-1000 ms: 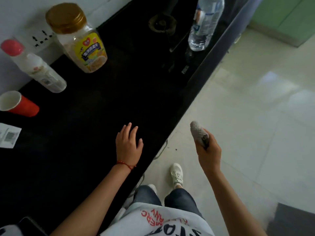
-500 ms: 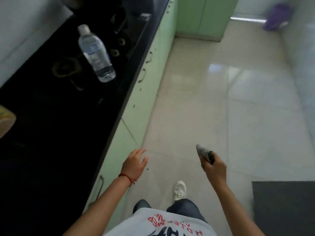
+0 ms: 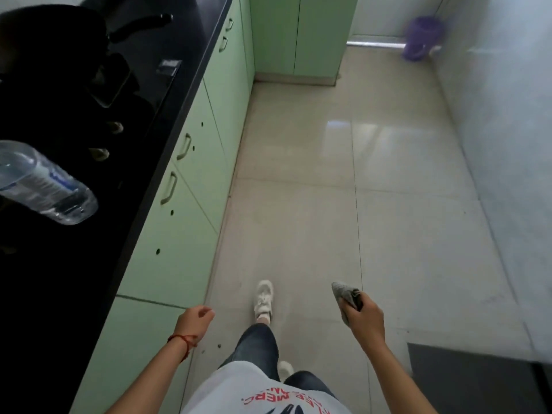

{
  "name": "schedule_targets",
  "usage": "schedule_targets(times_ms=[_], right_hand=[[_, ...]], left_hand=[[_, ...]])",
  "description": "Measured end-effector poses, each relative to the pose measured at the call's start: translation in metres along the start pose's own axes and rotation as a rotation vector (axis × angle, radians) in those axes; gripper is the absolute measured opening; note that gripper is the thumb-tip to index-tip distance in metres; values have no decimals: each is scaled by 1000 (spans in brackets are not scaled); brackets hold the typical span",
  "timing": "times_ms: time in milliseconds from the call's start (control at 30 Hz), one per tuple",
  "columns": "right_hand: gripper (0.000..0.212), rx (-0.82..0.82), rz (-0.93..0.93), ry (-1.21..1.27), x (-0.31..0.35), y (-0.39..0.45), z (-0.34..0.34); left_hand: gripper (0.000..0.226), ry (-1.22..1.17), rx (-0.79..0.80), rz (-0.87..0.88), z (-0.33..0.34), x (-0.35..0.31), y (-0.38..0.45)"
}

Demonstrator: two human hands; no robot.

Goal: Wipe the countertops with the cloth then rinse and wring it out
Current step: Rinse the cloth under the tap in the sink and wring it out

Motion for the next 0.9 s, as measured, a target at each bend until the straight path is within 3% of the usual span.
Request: schedule_targets(times_ms=[133, 300, 500, 633, 900], right_hand=[[11, 10, -10, 1, 47, 76, 14], [13, -9, 30, -21, 108, 174, 15], [10, -66, 94, 0, 154, 275, 2], [10, -102, 147, 31, 169, 343, -11], [12, -112, 209, 80, 212, 516, -34]], left_hand=[[13, -53, -11, -56, -4, -46, 61], [27, -109, 24, -79, -12, -142, 129], [32, -82, 130, 1, -6, -285, 212], [17, -110, 175, 70, 8, -389, 265], [27, -130, 111, 115, 28, -565, 371]])
Point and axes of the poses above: each hand's wrist, its own y-axis towards the middle knuckle, its own z-axis out of the palm, x = y × z, the point moved 5 cm from there along y, towards the middle knuckle, and after that the axes turned 9 degrees about -x, right-handed, at the moved point
